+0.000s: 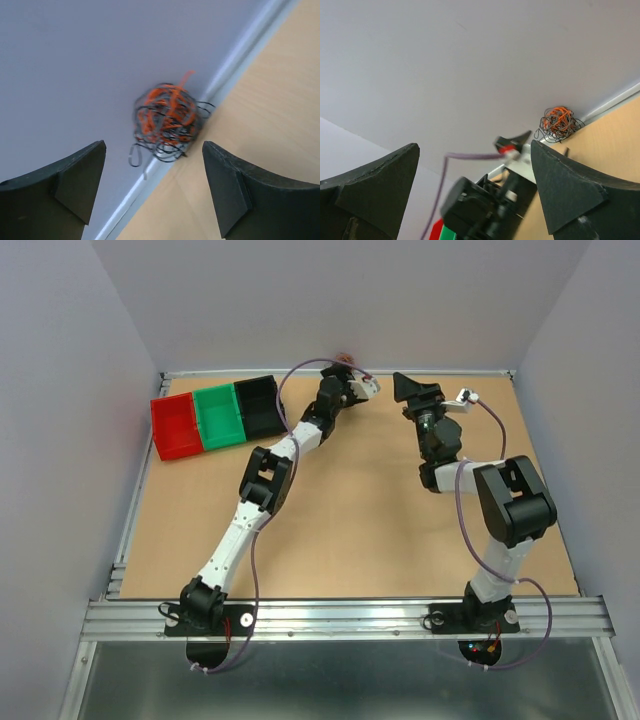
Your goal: Untangle the cables
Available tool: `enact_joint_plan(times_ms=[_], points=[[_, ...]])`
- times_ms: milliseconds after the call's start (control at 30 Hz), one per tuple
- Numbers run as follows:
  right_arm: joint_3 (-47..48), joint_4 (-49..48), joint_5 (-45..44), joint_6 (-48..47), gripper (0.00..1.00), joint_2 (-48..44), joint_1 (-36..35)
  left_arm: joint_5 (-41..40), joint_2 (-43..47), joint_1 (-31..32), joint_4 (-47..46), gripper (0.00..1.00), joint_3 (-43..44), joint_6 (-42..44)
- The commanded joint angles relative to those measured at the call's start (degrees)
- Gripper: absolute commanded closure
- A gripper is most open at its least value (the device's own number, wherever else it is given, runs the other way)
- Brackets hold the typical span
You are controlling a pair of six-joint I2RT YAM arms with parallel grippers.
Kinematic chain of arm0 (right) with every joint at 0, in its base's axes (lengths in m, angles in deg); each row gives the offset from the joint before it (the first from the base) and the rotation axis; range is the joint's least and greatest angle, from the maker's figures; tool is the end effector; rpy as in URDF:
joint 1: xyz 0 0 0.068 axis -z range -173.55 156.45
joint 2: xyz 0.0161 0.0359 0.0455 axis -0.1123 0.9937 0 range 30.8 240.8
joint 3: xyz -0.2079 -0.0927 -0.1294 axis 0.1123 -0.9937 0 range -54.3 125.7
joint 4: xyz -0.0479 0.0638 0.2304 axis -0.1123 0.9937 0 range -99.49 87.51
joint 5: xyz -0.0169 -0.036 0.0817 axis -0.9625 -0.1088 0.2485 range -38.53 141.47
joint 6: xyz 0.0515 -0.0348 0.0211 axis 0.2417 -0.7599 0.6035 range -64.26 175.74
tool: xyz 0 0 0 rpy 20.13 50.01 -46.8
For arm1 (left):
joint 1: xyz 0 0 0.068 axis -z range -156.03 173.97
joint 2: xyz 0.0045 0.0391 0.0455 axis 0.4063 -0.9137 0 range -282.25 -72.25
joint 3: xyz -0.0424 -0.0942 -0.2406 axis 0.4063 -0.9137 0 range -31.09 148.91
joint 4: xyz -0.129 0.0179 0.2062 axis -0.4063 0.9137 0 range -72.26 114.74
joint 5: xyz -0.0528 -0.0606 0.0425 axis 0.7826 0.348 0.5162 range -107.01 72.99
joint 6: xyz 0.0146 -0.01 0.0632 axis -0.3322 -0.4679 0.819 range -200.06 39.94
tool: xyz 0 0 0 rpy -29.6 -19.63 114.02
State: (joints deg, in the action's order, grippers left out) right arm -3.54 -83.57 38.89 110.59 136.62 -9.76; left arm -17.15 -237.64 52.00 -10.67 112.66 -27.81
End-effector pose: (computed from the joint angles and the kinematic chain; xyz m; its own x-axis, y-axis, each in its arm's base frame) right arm 0.3729 0.0967 0.2461 0.1190 0.8656 -0.4864 -0.2988 0.4984 0.8139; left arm 0.5487 -0.2920 0.1643 0.4335 0.6649 -0.6083 0.2041 0.5850 0.7849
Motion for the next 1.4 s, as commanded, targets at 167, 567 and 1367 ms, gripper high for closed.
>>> enact_joint_plan(times_ms=[167,567,1367], points=[[-3.0,-9.8,0.8,-2.5,0.03,-5.4,-0.1,2.9,-8.5,-0.6,-3.7,0.39,6.8,22.9],[-1.6,-11.1,4.0,-1.5,0.03,-3.6,-0.1,5.7,-10.8,-3.5,-6.0,1.0,7.8,25.9],[47.9,22.6,12.2,4.0,0.08,35.3,3.5,10.4,20.1,-6.8,-4.6,0.58,-17.4,-21.3]])
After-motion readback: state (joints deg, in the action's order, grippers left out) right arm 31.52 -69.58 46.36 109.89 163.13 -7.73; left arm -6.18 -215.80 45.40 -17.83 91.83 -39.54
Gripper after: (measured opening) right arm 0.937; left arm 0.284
